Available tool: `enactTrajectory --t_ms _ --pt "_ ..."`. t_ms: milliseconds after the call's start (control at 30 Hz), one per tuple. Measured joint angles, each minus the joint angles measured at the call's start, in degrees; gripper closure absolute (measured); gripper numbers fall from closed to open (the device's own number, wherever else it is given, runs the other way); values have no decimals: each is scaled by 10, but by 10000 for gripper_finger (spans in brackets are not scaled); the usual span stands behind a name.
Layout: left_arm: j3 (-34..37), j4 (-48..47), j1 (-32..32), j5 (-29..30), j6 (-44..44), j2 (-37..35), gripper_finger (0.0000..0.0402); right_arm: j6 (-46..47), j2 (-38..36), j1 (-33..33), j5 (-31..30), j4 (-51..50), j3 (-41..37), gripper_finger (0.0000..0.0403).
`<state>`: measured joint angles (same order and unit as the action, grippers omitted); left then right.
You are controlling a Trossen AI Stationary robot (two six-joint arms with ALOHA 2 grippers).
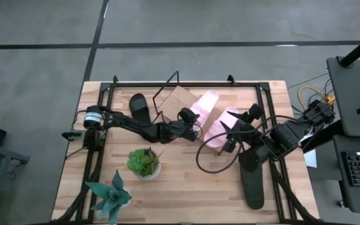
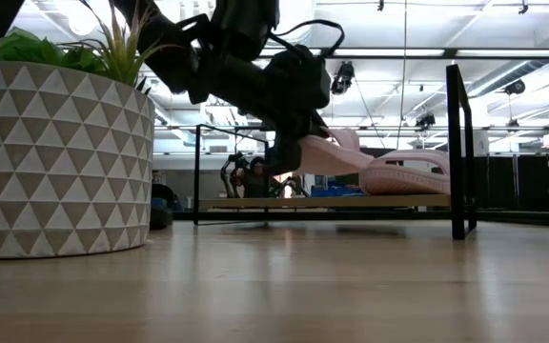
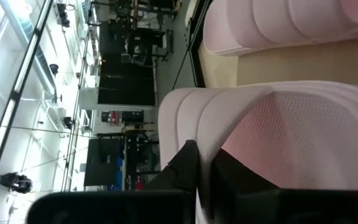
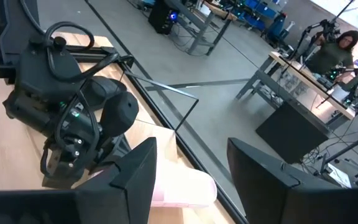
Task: Pick and place slides into the shelf
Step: Put the pink slide on the shelf
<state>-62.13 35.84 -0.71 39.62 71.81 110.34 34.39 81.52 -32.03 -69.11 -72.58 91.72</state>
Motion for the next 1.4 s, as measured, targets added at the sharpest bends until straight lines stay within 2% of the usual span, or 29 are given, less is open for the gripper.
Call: enactTrajectory --t_ms 233,400,667,800,1267,1400 --pt "0 -2 -1 -2 -15 2 401 -2 0 0 0 0 0 216" --pt "2 -9 -2 -35 -29 2 401 -2 0 0 0 0 0 216" --pt "3 -43 -4 -50 -58 2 401 -4 0 0 0 0 0 216" --pt "4 -21 -4 -34 -60 12 401 -6 0 0 1 0 0 216" --pt "1 -16 -6 -62 -85 38 401 -6 0 0 1 0 0 216" --pt "0 -18 -6 -86 -85 38 384 -6 0 0 1 0 0 216"
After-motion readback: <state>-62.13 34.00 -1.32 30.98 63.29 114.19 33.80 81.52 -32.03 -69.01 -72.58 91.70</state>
